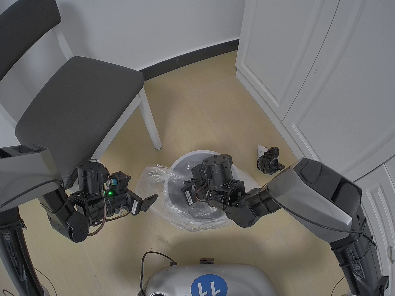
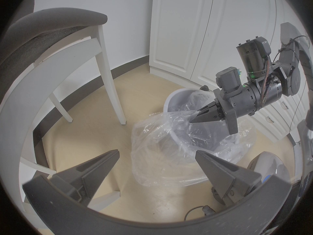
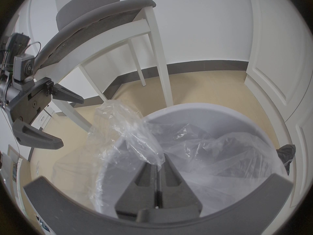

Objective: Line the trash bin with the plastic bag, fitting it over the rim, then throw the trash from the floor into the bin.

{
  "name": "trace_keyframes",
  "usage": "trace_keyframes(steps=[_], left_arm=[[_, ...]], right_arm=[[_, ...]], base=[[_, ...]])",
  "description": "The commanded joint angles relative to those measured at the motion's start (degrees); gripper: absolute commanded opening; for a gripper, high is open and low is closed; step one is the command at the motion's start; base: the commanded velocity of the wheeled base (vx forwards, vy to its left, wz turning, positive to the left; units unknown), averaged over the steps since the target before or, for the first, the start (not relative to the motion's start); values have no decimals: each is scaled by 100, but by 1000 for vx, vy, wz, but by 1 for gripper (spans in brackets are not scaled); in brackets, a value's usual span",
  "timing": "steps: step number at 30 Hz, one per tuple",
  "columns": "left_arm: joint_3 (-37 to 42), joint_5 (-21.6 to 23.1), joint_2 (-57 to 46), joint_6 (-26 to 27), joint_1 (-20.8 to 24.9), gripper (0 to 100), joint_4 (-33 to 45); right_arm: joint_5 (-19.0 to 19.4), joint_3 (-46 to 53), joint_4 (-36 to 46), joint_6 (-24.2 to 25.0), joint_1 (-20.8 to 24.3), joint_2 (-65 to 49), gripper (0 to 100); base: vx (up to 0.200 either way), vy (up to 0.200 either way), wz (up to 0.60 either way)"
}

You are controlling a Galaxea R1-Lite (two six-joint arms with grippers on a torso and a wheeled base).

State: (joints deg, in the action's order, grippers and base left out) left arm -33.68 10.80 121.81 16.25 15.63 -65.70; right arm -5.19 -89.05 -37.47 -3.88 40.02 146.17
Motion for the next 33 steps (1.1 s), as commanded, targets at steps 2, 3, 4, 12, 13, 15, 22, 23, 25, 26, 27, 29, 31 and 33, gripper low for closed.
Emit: trace_keyframes(steps=[2, 3, 4, 12, 13, 15, 22, 23, 25, 26, 27, 29, 31, 33], left_arm=[[2, 1, 54, 1, 2, 100, -101], [2, 1, 54, 1, 2, 100, -137], [2, 1, 54, 1, 2, 100, -154], [2, 1, 71, -8, 63, 100, -198], [2, 1, 80, -8, 63, 100, -242], [-7, 1, 124, -8, 63, 100, -330], [-7, 1, 212, -8, 81, 100, -409], [-7, 1, 212, -8, 81, 100, -409], [-24, 1, 247, -8, 90, 100, -409], [-33, 1, 256, -8, 90, 100, -409], [-59, 1, 264, -17, 98, 100, -409], [-77, 1, 300, -34, 133, 100, -418], [-103, -8, 344, -34, 160, 100, -479], [-103, -131, 405, -34, 177, 100, -611]], right_arm=[[1, -16, -14, 27, -47, -18, 0], [1, 19, -23, 19, -56, -132, 0], [1, 37, 3, 19, -56, -255, 0], [-78, 99, 3, -500, -161, -545, 0], [-87, 90, -14, -588, -188, -545, 0], [-105, 55, -49, -667, -205, -545, 0], [-140, -121, -67, -834, -249, -545, 0], [-140, -121, -67, -834, -249, -545, 0], [-210, -271, -67, -1036, -328, -519, 0], [-245, -332, -67, -1133, -346, -501, 0], [-272, -394, -67, -1247, -390, -475, 0], [-333, -525, -67, -1414, -425, -387, 0], [-368, -675, -67, -1528, -425, -290, 0], [-395, -833, -67, -1651, -425, -185, 0]], base=[[0, 0, 0], [0, 0, 0], [0, 0, 0], [0, 0, 0], [0, 0, 0], [0, 0, 0], [0, 0, 0], [0, 0, 0], [0, 0, 0], [0, 0, 0], [0, 0, 0], [0, 0, 0], [0, 0, 0], [0, 0, 0]])
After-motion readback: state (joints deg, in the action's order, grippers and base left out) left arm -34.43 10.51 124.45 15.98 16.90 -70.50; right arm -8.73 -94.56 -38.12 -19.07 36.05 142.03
